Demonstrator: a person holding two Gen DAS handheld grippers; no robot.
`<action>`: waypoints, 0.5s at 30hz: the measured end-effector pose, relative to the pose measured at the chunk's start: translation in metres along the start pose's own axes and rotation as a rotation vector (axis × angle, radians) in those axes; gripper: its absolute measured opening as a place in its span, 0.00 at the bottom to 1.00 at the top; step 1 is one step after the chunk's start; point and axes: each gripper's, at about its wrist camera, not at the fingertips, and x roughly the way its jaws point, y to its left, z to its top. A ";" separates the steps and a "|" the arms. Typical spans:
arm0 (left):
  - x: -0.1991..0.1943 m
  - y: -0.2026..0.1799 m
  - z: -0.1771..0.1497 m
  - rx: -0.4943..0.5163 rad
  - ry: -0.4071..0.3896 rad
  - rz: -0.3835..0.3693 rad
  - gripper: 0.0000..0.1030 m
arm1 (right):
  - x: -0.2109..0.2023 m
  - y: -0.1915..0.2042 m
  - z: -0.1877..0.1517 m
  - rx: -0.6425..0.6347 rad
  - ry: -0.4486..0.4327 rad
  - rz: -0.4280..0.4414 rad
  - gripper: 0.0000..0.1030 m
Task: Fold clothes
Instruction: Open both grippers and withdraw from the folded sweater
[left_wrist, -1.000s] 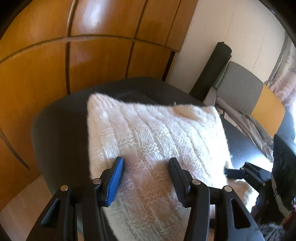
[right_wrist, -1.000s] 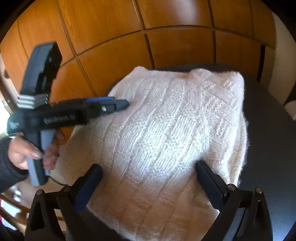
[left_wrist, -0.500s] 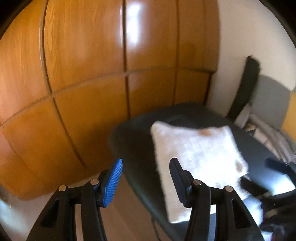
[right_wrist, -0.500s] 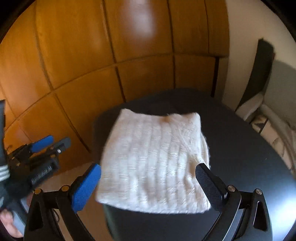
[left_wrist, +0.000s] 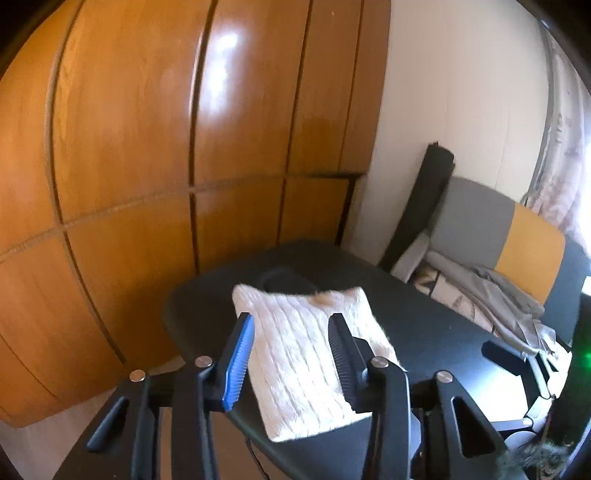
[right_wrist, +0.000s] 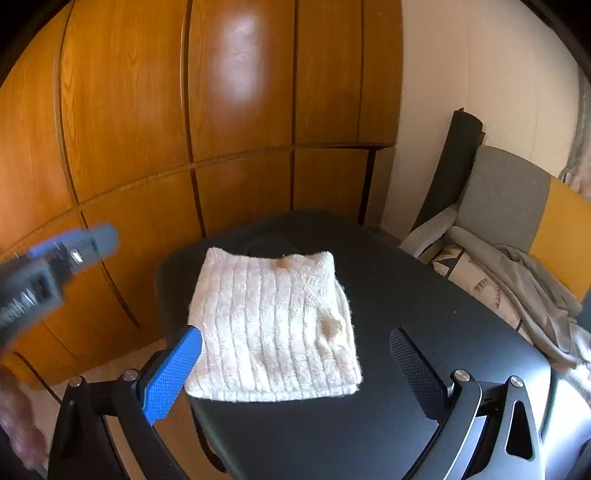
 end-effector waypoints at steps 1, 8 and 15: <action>0.006 0.002 -0.001 -0.017 0.025 -0.009 0.41 | 0.004 0.005 0.001 -0.005 0.001 -0.004 1.00; 0.021 0.028 -0.011 -0.107 0.079 0.056 0.41 | 0.027 0.028 -0.006 -0.057 0.064 0.035 1.00; 0.015 0.025 -0.007 -0.076 0.008 0.099 0.40 | 0.031 0.030 -0.011 -0.047 0.079 0.063 1.00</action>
